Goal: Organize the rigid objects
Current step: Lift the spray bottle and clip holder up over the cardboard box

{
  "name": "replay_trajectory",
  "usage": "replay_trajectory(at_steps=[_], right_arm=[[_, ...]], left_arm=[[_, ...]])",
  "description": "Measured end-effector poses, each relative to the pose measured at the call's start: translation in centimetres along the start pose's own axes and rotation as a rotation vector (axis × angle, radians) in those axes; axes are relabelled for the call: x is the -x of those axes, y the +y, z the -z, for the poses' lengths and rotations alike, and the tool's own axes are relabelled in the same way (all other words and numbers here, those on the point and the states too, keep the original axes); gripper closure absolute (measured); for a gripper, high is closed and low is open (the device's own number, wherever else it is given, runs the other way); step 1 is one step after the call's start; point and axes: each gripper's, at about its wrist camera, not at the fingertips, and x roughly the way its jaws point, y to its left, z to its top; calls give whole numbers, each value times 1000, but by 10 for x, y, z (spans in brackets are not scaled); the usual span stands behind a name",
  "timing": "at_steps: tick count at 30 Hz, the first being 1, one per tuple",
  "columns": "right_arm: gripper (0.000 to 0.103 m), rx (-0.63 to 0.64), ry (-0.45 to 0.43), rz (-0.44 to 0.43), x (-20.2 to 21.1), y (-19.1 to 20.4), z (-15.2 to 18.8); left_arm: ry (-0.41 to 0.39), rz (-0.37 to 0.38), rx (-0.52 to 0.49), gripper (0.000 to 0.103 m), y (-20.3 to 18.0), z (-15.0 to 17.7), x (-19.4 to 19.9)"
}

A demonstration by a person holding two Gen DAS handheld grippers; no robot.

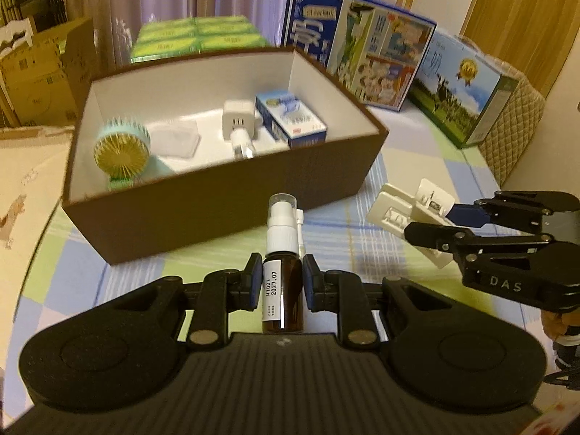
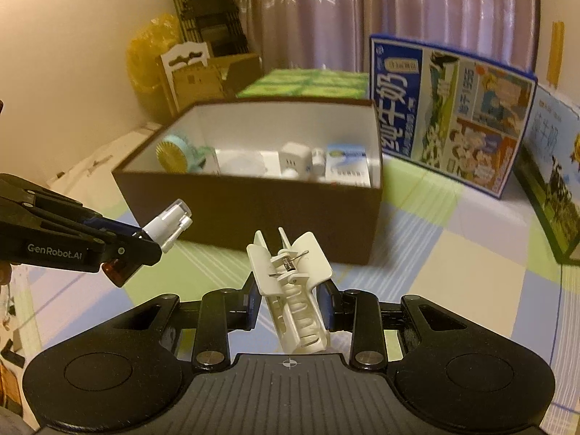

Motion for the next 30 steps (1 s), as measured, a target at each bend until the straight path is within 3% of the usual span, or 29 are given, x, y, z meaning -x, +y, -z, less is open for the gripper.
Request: replay_trajectory(at_steps=[8,18,30], right_arm=[[73,-11,-54,-62,-5,4,-41],[74,-4,-93,-96,-39,1,-96],[74,-16,-52,-75,-93,-15,-124]], left_arm=[[-62,-13,-14,84,5,-31,13],[-117,-50,-19,84,17,-80,1],[-69,-94,-8,84,40,-118,-49]])
